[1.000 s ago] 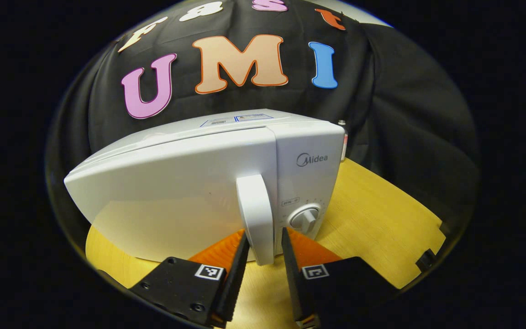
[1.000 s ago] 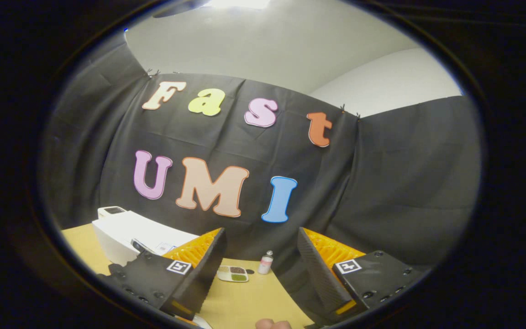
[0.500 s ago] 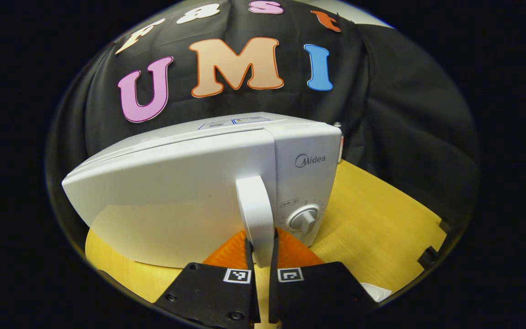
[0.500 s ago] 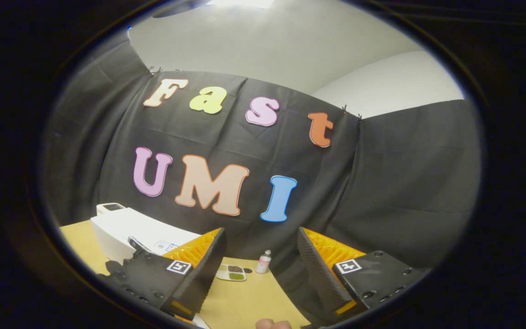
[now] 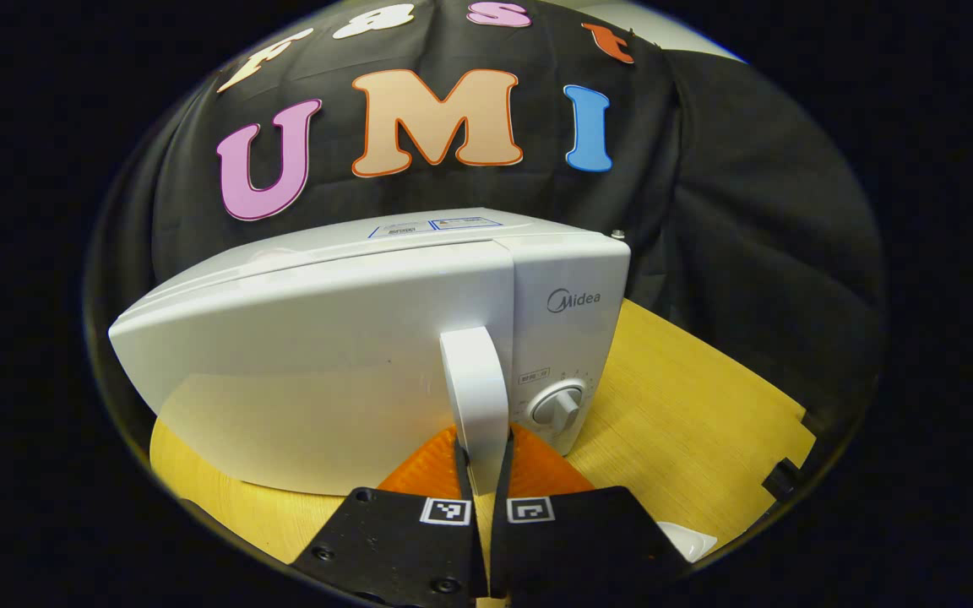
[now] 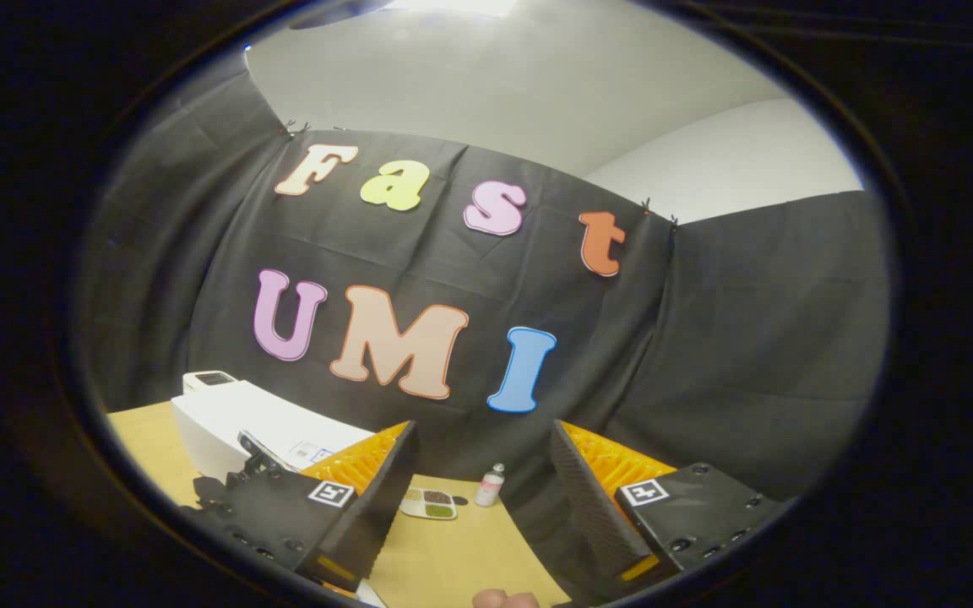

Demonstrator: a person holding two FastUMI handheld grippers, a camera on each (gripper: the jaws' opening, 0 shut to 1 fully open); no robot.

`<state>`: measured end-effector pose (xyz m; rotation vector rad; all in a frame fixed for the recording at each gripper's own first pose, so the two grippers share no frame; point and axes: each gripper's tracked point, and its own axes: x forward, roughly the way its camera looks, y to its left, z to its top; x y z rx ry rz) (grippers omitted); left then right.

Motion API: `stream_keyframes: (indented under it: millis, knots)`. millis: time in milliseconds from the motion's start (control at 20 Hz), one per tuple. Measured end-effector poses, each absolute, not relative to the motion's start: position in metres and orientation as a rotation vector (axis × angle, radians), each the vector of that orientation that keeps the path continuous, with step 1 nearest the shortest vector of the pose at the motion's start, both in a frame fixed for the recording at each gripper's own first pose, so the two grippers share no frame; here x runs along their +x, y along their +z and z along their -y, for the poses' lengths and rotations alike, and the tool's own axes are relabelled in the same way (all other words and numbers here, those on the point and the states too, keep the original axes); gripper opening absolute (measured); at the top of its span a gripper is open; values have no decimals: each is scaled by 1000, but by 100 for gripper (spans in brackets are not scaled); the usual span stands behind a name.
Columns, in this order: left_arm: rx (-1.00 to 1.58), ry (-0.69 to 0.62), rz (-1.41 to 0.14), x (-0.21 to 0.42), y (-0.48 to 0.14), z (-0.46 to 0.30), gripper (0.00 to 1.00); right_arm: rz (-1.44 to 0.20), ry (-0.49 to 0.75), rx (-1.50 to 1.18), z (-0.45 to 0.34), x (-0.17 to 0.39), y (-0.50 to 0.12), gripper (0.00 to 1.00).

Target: Open the microwave oven with the left hand, put the food in, and close the microwave oven.

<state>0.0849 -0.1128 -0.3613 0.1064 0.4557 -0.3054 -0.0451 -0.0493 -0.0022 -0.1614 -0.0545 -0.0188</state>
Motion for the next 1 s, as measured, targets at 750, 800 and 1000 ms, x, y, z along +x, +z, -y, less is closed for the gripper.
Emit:
stream_keyframes:
  millis: [750, 800, 1000]
  knots:
    - [111, -402, -451, -20, -358, 83, 9, 70, 100, -130, 7, -42, -16, 97]
    - [111, -401, -453, -27, -358, 79, 12, 67, 112, -128, 2, -40, -18, 97]
    - [25, -357, -348, -52, -316, 58, 27, 58, 166, -125, -22, -31, -29, 97]
